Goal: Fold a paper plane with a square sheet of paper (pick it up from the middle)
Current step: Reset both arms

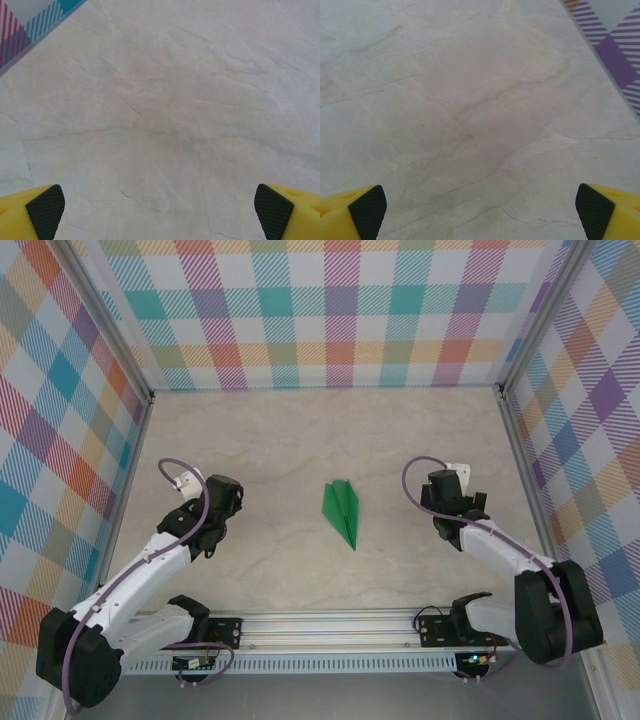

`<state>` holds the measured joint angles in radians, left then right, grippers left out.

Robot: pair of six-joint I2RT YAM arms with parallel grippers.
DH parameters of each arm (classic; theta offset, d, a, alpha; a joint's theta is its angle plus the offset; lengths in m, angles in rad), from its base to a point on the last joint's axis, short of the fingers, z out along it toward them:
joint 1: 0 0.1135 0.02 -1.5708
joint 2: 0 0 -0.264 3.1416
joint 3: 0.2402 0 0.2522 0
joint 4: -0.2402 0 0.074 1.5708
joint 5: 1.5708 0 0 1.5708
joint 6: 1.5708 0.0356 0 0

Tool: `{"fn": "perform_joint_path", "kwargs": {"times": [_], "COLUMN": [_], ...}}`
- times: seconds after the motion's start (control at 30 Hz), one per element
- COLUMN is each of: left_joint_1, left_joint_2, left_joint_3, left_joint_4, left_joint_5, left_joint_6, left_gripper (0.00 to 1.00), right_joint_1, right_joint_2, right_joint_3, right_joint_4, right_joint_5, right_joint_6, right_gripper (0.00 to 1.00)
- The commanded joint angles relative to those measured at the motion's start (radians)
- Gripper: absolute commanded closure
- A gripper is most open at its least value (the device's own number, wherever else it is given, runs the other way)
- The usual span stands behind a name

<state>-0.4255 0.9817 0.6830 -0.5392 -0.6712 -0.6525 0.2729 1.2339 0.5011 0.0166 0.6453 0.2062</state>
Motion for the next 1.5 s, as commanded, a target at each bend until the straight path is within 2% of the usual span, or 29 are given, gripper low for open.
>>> {"fn": "perform_joint_path", "kwargs": {"times": [0.0,0.23,0.47,0.57,0.63,0.8,0.93,1.13,1.2,1.23,1.3,1.4,1.47], "left_joint_1": [0.037,0.048,0.052,0.058,0.063,0.099,0.145,0.179,0.189,0.191,0.205,0.246,0.278], "left_joint_2": [-0.023,-0.037,-0.066,-0.072,-0.06,0.006,0.108,0.327,0.427,0.436,0.477,0.535,0.535], "left_joint_3": [-0.019,-0.031,-0.071,-0.096,-0.104,-0.161,-0.262,-0.289,-0.261,-0.242,-0.271,-0.277,-0.297], "left_joint_4": [0.04,0.076,0.126,0.211,0.253,0.5,0.813,1.155,1.207,1.179,1.314,1.349,1.379], "left_joint_5": [0.007,0.031,0.018,0.011,-0.005,-0.065,0.015,0.114,0.13,0.153,0.192,0.258,0.364], "left_joint_6": [0.067,0.123,0.158,0.218,0.268,0.402,0.514,0.616,0.664,0.673,0.72,0.694,0.689], "left_gripper": [0.0,0.0,0.0,0.0,0.0,0.0,0.0,0.0,0.0,0.0,0.0,0.0,0.0], "right_joint_1": [-0.015,-0.063,-0.181,-0.22,-0.249,-0.258,-0.255,-0.254,-0.255,-0.255,-0.255,-0.255,-0.255], "right_joint_2": [0.054,0.129,0.215,0.268,0.29,0.293,0.291,0.29,0.291,0.291,0.291,0.291,0.291], "right_joint_3": [-0.02,-0.085,-0.17,-0.13,-0.087,-0.093,-0.096,-0.095,-0.095,-0.095,-0.095,-0.092,-0.088], "right_joint_4": [0.249,0.604,0.882,0.843,0.783,0.803,0.805,0.803,0.802,0.801,0.8,0.796,0.787], "right_joint_5": [-0.153,-0.299,-0.459,-0.646,-0.637,-0.607,-0.578,-0.581,-0.582,-0.583,-0.584,-0.59,-0.601], "right_joint_6": [-0.12,-0.252,-0.212,-0.247,-0.205,-0.187,-0.179,-0.179,-0.179,-0.179,-0.179,-0.182,-0.187], "right_gripper": [0.0,0.0,0.0,0.0,0.0,0.0,0.0,0.0,0.0,0.0,0.0,0.0,0.0]}}
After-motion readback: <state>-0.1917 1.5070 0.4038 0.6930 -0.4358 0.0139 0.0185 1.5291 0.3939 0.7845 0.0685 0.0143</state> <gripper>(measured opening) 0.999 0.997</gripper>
